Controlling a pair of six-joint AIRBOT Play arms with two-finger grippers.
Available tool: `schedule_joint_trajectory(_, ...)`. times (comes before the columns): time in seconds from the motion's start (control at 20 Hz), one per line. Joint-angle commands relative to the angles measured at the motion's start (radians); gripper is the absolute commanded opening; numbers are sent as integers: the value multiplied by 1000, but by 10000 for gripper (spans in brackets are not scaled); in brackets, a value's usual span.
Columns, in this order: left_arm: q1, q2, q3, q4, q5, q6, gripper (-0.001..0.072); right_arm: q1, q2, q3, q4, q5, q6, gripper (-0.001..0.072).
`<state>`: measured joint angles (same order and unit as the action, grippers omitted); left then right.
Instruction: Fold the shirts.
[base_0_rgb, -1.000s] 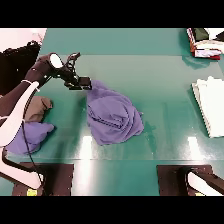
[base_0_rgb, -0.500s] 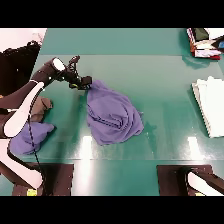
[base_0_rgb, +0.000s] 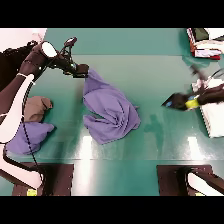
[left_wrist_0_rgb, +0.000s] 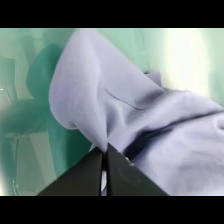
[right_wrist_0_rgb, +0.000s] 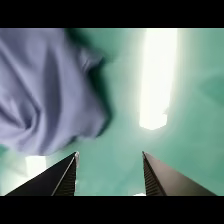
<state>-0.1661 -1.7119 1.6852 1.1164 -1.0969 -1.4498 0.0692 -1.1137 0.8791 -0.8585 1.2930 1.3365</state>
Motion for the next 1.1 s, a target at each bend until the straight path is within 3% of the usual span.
schedule_joint_trajectory(0.0,0,8,9,5,-14,10,25,103,-1,-267,187,-231,-66,457)
schedule_joint_trajectory(0.15,0,8,9,5,-15,10,25,232,-7,-291,190,-360,-64,457)
schedule_joint_trajectory(0.45,1,8,9,7,-55,10,25,347,-219,-130,200,-375,-66,437)
schedule_joint_trajectory(0.5,0,8,9,9,-67,10,25,353,-249,-97,192,-373,-66,376)
schedule_joint_trajectory(0.55,1,9,9,11,-78,10,24,358,-269,-67,168,-372,-66,242)
schedule_joint_trajectory(0.6,0,10,10,13,-90,10,25,359,-280,-39,134,-367,-66,53)
schedule_joint_trajectory(0.65,1,18,10,24,-98,10,24,359,-281,-12,97,-364,-65,20)
schedule_joint_trajectory(0.8,1,104,10,92,-93,6,24,327,-217,92,-30,-302,-48,19)
schedule_joint_trajectory(1.05,1,428,10,147,-26,10,25,175,2,363,-159,-177,-24,19)
